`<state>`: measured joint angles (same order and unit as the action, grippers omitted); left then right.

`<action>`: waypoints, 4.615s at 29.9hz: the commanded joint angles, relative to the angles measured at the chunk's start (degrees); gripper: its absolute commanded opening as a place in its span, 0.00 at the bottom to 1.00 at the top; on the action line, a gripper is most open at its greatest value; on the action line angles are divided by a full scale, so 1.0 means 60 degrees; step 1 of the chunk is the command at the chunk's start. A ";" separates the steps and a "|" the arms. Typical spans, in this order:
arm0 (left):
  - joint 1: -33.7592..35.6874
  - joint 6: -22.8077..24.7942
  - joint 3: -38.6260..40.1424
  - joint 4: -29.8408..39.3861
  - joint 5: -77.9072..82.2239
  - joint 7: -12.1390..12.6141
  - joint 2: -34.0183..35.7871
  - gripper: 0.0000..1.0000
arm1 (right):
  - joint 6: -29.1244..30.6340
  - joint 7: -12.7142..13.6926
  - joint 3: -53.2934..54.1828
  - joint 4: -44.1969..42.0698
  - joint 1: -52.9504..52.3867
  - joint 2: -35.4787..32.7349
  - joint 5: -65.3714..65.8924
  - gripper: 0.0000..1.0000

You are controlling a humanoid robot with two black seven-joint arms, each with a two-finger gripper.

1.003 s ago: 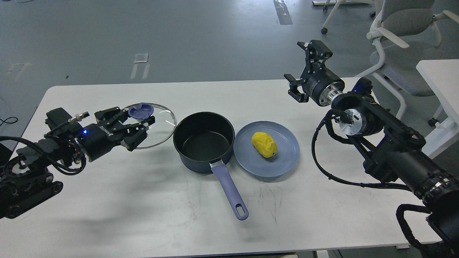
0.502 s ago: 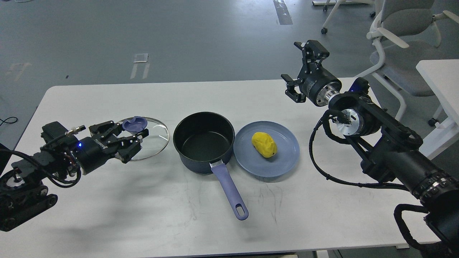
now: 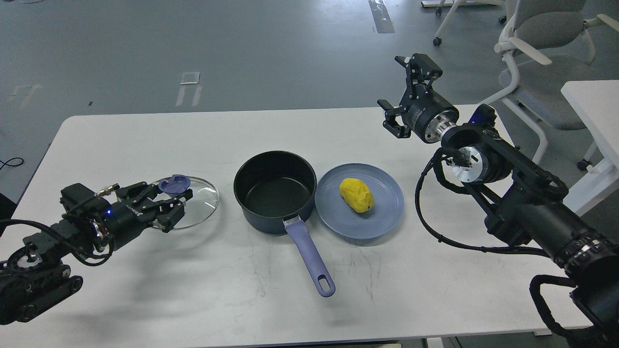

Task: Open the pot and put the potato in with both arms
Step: 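Lower the lid onto the table and open the left gripper, then raise the left gripper away from the lid, then move the right gripper down to the yellow potato on the plate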

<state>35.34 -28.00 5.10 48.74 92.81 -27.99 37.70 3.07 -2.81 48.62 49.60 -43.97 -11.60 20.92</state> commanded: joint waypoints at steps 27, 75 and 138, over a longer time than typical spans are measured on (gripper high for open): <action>-0.0455 0.0000 0.0000 -0.1136 -0.0542 -0.0001 -0.0718 0.97 | -0.0102 -0.0015 -0.0002 0.0040 -0.0011 -0.0073 0.0000 1.00; 0.2401 0.4619 0.3867 0.1164 -1.3227 0.4519 -0.1992 0.98 | 0.0030 -0.0015 -0.0632 0.0933 -0.0362 -0.0674 0.0029 1.00; 0.0145 0.9333 0.6328 0.1355 -1.3667 0.3084 -0.0732 0.98 | -0.1552 -0.2139 -0.8323 0.1037 -0.2472 -0.2418 1.0898 0.96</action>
<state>36.23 28.02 43.00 56.76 10.81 -9.49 33.08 -6.35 -15.85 -0.44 57.42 -59.45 -26.60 86.31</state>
